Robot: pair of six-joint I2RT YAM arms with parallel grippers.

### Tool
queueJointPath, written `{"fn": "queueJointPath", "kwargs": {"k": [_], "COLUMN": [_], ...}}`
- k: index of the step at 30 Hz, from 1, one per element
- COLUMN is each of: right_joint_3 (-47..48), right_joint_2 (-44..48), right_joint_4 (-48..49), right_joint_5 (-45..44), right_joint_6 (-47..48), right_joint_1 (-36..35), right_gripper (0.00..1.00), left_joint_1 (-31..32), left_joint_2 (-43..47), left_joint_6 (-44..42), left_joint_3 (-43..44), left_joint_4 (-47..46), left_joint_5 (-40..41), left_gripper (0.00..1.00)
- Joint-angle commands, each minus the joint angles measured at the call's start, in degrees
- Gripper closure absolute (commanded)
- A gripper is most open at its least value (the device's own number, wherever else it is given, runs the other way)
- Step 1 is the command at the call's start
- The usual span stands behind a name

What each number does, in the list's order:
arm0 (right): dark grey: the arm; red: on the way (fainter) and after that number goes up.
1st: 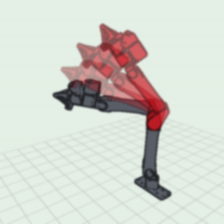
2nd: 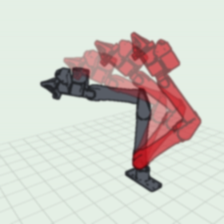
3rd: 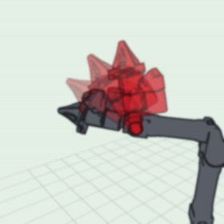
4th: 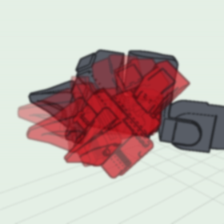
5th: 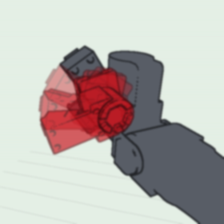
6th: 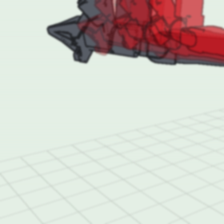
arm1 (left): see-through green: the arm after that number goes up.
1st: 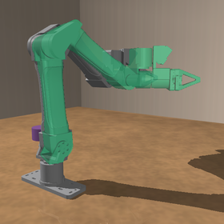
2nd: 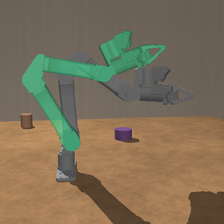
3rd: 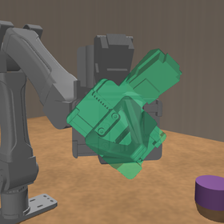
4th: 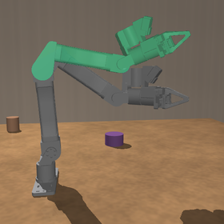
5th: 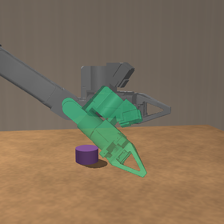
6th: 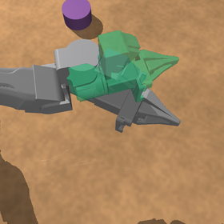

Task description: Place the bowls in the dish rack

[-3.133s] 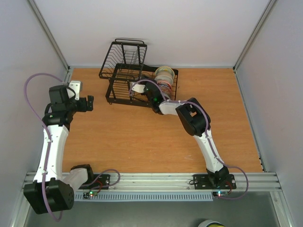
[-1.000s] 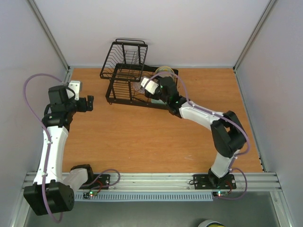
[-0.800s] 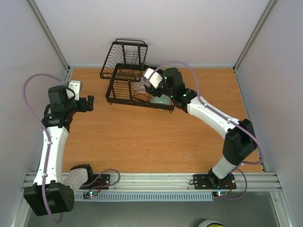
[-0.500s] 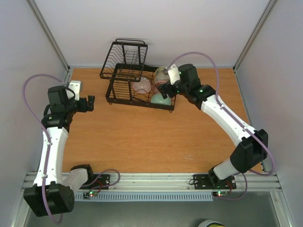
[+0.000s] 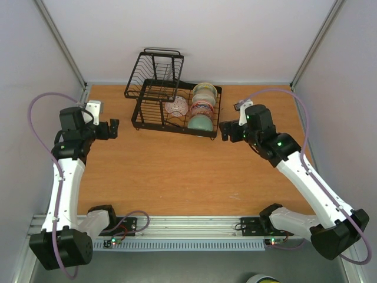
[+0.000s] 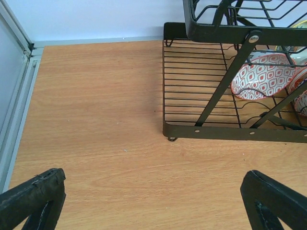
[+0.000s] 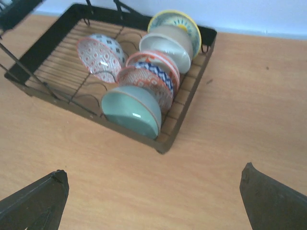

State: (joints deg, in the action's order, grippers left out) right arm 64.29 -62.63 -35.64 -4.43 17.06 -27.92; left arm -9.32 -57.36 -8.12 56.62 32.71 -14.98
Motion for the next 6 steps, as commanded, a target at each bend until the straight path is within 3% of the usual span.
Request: {"fn": "queueJointPath", "kwargs": {"k": [1, 6], "right_joint_3": [-0.51, -3.46], "right_joint_2": [1.33, 4.08], "right_joint_4": [-5.74, -5.46], "right_joint_5": [-2.29, -0.62], "right_joint_6": [-3.85, -4.79], "right_joint_1": [-0.07, -0.11], "right_gripper": [0.01, 0.01], "left_joint_1": [-0.30, -0.30], "left_joint_2": [0.18, 0.57], "left_joint_6": [0.54, 0.78], "left_joint_3": [0.15, 0.32], "left_joint_4": [-2.27, -1.94], "left_joint_5": [-1.34, -2.33], "left_gripper": [0.01, 0.01]}}
